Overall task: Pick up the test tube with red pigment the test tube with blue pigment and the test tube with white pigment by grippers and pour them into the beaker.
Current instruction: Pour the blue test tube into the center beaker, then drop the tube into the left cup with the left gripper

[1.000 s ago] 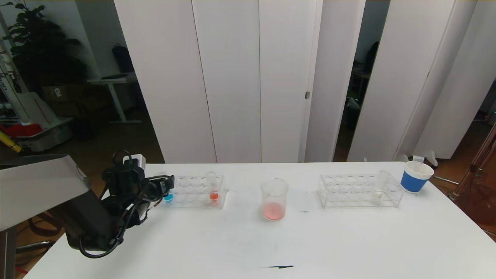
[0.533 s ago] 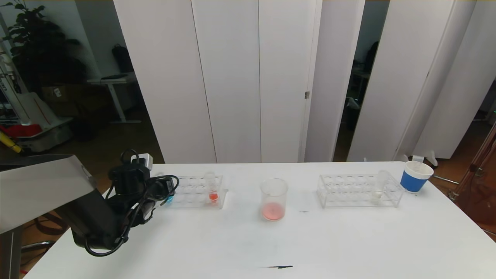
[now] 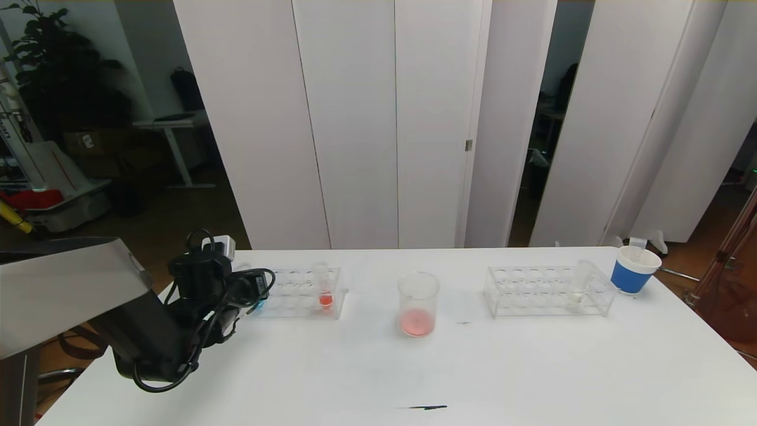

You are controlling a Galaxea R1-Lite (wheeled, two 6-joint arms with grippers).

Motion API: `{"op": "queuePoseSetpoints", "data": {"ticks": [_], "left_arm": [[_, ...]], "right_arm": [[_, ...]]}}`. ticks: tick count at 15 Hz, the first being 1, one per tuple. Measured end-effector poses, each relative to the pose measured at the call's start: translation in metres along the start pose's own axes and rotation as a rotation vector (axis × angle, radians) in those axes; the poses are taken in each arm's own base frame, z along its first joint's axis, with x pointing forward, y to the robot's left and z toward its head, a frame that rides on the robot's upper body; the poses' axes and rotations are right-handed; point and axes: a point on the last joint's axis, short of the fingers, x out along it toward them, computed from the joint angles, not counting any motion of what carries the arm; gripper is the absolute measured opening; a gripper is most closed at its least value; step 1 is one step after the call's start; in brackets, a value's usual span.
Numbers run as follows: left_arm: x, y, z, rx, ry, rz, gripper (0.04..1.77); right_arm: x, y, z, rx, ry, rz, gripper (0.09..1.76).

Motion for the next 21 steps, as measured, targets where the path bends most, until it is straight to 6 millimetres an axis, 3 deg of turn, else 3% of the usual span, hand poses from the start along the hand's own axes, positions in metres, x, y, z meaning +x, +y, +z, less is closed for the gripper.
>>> {"op": "queuePoseSetpoints", "data": {"ticks": [6, 13, 17, 21], "left_arm": [[-0.003, -0.003, 0.005, 0.024, -0.008, -0.008, 0.58], [-0.019, -0.015, 0.032, 0.045, -0.079, -0.053, 0.58], [-0.032, -0.016, 0.054, 0.071, -0.103, -0.099, 0.58], [-0.057, -0.017, 0.09, 0.071, -0.133, -0.164, 0.58]], "right_arm": [[0.0, 0.0, 0.0, 0.0, 0.0, 0.0, 1.75], [0.0, 0.0, 0.0, 0.0, 0.0, 0.0, 1.75], [0.0, 0.0, 0.0, 0.0, 0.0, 0.0, 1.75], [0.0, 0.0, 0.0, 0.0, 0.0, 0.0, 1.75]]}}
